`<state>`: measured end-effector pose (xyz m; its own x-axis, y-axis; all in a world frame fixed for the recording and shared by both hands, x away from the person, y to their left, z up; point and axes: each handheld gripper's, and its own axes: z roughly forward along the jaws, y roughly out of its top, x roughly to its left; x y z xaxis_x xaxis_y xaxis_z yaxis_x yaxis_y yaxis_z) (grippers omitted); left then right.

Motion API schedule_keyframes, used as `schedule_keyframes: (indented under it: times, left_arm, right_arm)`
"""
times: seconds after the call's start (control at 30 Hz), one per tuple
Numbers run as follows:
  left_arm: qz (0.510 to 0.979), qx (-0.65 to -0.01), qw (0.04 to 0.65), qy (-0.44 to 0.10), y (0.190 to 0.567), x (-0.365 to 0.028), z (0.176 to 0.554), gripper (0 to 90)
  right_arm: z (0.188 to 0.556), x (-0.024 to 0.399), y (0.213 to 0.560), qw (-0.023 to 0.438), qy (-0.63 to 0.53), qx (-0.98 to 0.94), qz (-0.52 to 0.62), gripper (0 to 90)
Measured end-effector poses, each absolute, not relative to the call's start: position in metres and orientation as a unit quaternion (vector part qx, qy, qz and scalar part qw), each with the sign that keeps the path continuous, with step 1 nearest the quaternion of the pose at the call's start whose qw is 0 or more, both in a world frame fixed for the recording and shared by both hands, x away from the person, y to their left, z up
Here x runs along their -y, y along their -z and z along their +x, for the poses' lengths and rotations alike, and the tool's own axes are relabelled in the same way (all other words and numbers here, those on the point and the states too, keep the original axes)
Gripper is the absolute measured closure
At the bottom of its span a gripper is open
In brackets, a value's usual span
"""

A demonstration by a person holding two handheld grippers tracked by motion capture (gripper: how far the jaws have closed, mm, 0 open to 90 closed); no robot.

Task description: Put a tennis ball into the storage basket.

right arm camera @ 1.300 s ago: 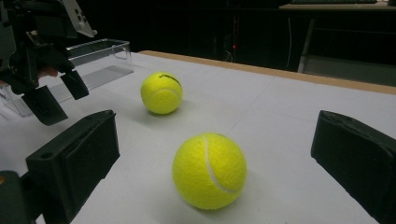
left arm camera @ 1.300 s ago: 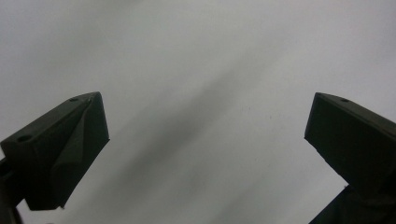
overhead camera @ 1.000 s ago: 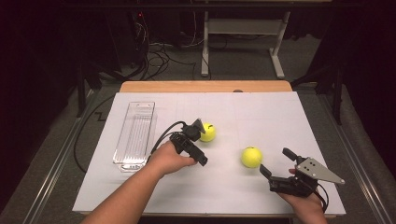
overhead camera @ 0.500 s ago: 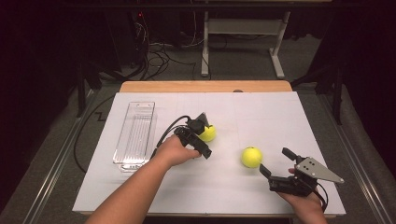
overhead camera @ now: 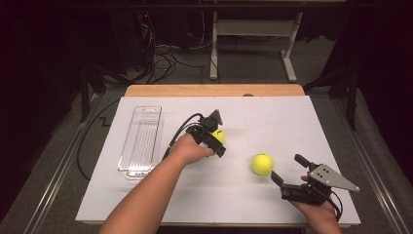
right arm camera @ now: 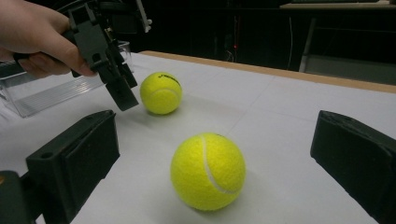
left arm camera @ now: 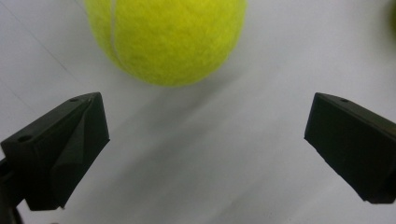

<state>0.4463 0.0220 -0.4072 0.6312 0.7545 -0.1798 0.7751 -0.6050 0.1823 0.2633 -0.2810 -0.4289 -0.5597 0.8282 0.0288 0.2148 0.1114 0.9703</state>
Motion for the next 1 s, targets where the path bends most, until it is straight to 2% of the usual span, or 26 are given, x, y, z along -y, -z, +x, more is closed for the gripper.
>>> schedule_keyframes:
  times: [0.4, 0.67, 1.0]
  left_arm:
    - [0.892, -0.433, 0.130, 0.026, 0.394, -0.016, 0.464, 0.8]
    - [0.890, -0.435, 0.135, 0.024, 0.398, -0.010, 0.474, 2.7]
    - [0.888, -0.439, 0.133, 0.030, 0.407, -0.010, 0.479, 9.9]
  right_arm:
    - [0.263, 0.281, 0.429, 0.279, -0.550, -0.691, 0.377, 1.5]
    - [0.264, 0.280, 0.429, 0.278, -0.549, -0.693, 0.375, 1.5]
    - [0.264, 0.280, 0.429, 0.277, -0.549, -0.693, 0.375, 1.6]
